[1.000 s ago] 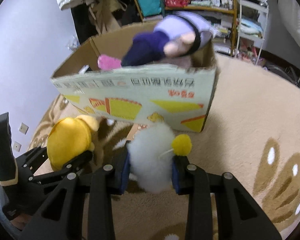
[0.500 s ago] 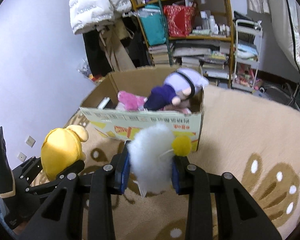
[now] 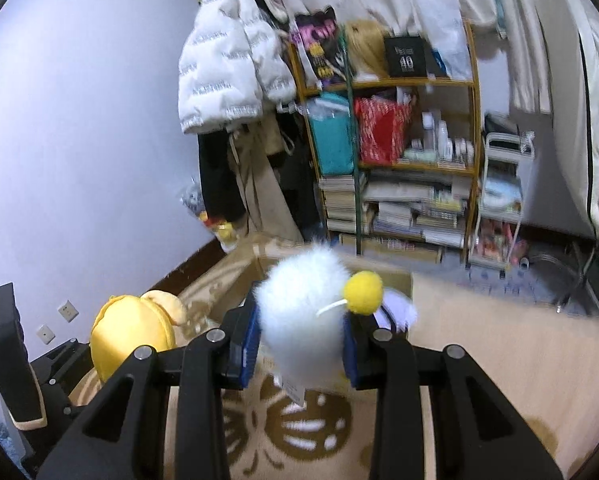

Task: Organize soft objects
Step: 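Lift both held plushes over the box and open both tools to release them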

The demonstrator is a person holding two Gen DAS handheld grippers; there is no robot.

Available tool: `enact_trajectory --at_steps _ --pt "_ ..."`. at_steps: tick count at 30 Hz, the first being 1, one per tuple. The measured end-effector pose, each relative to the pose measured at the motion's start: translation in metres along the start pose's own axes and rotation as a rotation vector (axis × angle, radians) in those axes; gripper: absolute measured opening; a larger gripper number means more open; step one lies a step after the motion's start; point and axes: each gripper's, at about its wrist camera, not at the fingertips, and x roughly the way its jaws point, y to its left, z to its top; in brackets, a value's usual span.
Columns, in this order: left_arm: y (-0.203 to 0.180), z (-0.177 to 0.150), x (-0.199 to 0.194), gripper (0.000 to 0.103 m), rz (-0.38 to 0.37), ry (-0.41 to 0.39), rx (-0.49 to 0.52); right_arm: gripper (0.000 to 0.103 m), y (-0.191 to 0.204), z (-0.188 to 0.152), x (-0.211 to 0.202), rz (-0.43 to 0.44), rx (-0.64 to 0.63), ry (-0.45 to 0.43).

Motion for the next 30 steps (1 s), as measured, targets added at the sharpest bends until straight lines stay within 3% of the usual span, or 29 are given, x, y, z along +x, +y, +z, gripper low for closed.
enact_trajectory --at_steps 6,12,18,25,30 --pt "0.005 0.029 0.01 0.059 -0.013 -0.027 -0.017 0.036 0.005 0.031 0.009 0.003 -0.032 -0.044" --pt "0.008 0.053 0.031 0.059 -0.037 -0.039 -0.028 0.036 0.001 0.042 0.033 0.006 -0.035 -0.032" --pt "0.01 0.058 0.065 0.061 -0.048 0.009 -0.049 0.036 -0.011 0.031 0.073 0.027 -0.003 0.038" --pt "-0.004 0.049 0.109 0.063 -0.035 0.073 0.046 0.037 -0.02 0.013 0.099 0.018 0.002 0.094" --pt "-0.012 0.045 0.124 0.068 -0.058 0.11 0.048 0.037 -0.029 0.005 0.112 0.024 0.04 0.136"
